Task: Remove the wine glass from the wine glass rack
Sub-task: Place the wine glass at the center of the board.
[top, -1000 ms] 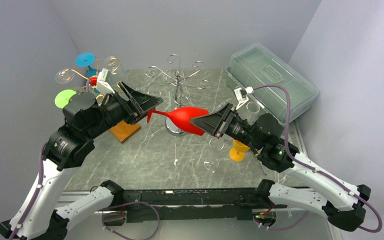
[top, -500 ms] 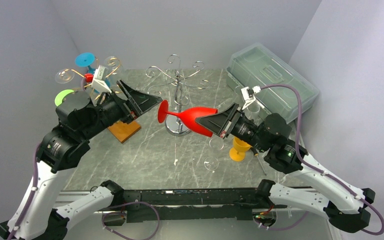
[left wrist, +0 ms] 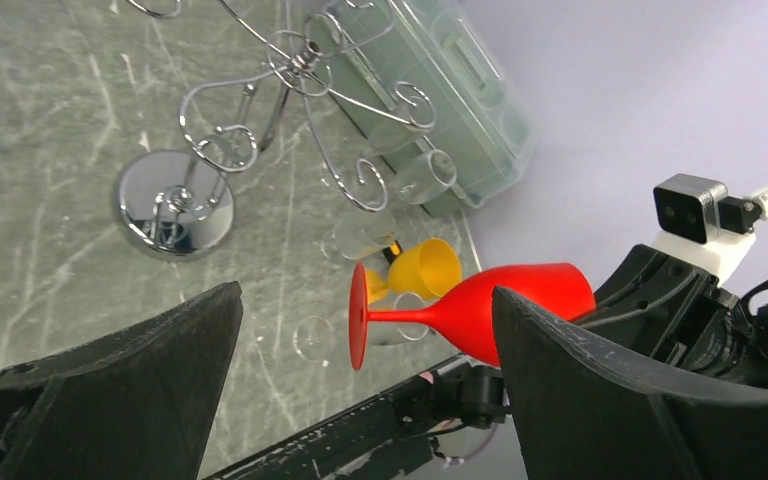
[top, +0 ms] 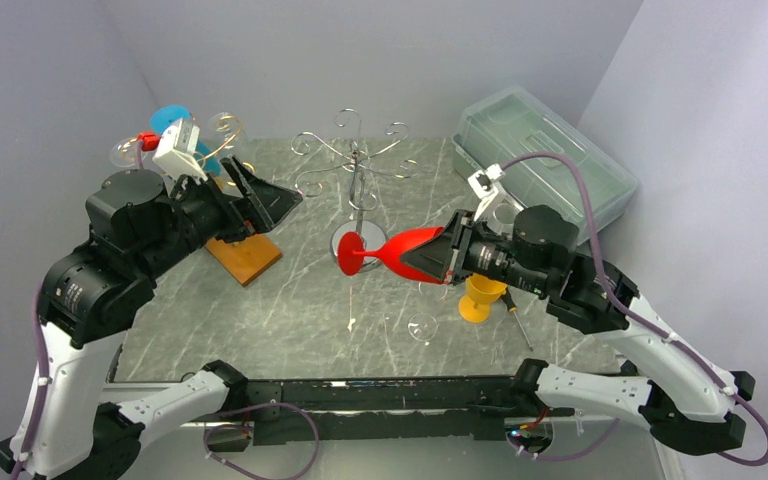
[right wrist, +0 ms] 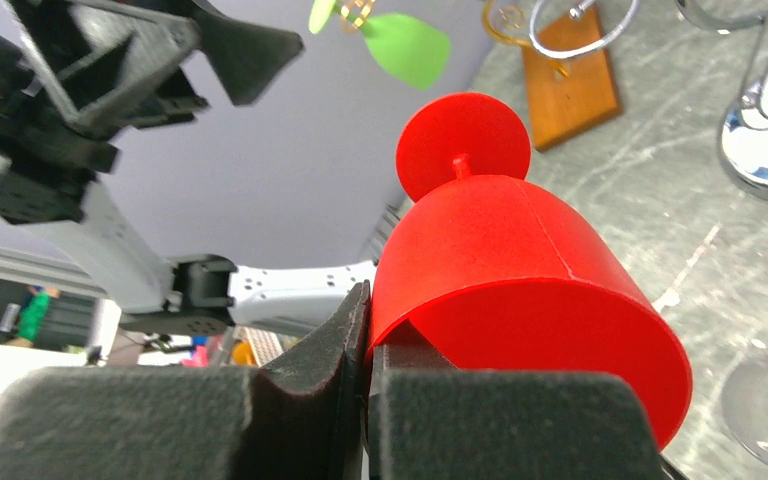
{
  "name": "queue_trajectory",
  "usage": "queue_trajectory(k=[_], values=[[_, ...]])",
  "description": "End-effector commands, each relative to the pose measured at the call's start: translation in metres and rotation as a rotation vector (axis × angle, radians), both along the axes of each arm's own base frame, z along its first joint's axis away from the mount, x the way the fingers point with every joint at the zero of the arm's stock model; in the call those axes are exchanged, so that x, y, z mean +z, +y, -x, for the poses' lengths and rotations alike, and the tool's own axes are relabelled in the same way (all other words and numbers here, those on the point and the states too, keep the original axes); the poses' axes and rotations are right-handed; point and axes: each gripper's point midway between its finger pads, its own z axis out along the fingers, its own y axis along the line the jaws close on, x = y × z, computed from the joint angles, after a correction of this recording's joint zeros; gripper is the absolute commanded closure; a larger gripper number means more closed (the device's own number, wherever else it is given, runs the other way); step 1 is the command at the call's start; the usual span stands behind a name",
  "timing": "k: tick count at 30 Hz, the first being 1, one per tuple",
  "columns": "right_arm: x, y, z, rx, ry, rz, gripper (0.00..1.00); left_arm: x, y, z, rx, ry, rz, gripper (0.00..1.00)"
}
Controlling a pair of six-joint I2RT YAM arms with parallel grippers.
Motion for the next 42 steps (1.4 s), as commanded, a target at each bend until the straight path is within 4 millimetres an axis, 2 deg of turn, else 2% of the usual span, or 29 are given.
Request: queue_trajectory(k=[1,8,17,23,26,33,42], values=[[-0.020,-0.001,0.011,0.081,0.008,0.139,1.00,0.000,0.016,-0.009,0.063,-0.034,-0.112,0.01],[-0.060,0.020,0.012,0.143,0.047,0.272,1.00,-0.004,0.030,-0.025,0.140,-0.036,-0.221,0.01],[-0.121,0.038,0.003,0.091,0.047,0.585,1.00,-0.004,0.034,-0.040,0.182,-0.054,-0.276,0.01],[-0.140,0.055,0.001,0.098,0.015,0.749,1.00,0.000,0.042,-0.045,0.221,-0.081,-0.313,0.01],[-0.158,0.061,0.000,0.120,0.025,0.822,1.00,0.002,0.046,-0.047,0.237,-0.092,-0.332,0.01],[-0.189,0.072,0.005,0.191,0.051,0.927,1.00,0.006,0.061,-0.051,0.292,-0.116,-0.405,0.01],[-0.226,0.083,0.008,0.238,0.074,1.022,1.00,0.000,0.076,-0.052,0.354,-0.120,-0.457,0.01]])
